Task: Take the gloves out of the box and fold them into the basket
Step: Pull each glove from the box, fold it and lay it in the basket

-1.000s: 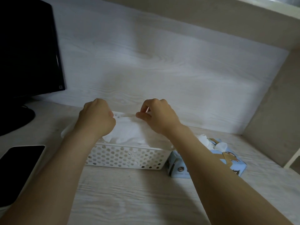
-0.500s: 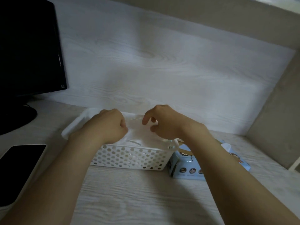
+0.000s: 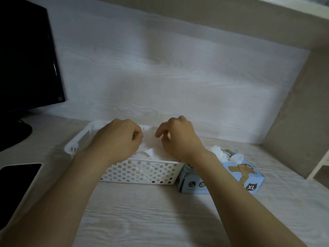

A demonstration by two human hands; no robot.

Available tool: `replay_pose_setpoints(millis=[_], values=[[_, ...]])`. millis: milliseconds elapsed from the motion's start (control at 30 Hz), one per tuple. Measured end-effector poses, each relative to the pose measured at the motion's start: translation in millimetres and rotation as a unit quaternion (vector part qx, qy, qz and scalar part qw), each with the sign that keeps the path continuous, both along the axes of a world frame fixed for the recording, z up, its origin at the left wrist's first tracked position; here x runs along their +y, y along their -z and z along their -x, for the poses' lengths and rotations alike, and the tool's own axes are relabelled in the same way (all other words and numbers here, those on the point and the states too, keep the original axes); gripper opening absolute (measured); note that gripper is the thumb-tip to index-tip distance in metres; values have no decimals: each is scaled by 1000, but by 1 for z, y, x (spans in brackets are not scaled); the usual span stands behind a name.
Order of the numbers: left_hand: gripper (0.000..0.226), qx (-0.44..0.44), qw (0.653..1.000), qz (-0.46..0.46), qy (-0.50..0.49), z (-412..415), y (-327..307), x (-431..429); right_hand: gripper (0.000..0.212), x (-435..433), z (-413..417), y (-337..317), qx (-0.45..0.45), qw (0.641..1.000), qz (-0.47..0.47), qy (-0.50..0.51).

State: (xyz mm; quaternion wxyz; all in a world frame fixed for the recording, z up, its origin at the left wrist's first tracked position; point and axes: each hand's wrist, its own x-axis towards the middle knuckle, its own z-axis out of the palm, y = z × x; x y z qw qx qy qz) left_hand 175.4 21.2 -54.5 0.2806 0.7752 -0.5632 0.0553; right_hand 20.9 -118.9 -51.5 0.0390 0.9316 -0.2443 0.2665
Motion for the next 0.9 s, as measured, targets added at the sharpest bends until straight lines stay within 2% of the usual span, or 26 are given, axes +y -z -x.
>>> replay_pose_setpoints(millis=[67, 133, 200, 333, 533, 667, 767, 833, 900], values=[[25, -7, 1000, 28, -2, 6, -3, 0, 33, -2, 14, -1, -147, 988, -53, -10], [22, -6, 999, 47, 8, 17, -7, -3, 30, -7, 32, -1, -213, 971, -107, -8], [20, -22, 998, 49, 28, 31, -13, -9, 30, -15, 50, -1, -204, 972, -112, 6], [24, -111, 992, 19, 64, 61, -22, -33, 30, -39, 77, 2, -116, 993, -39, -2], [28, -113, 986, -38, 120, 86, -28, -75, 26, -68, 86, 9, -58, 997, -58, 3], [23, -96, 984, -73, 129, 99, -27, -97, 23, -80, 77, 21, -80, 992, -88, 44], [22, -92, 981, -98, 139, 103, -22, -104, 35, -82, 73, 26, -72, 990, -105, 63], [31, -108, 977, -116, 144, 104, -20, -106, 25, -82, 76, 25, -110, 984, -129, 49], [39, -120, 973, -135, 144, 107, -21, -105, 28, -80, 86, 18, -169, 967, -192, 21]])
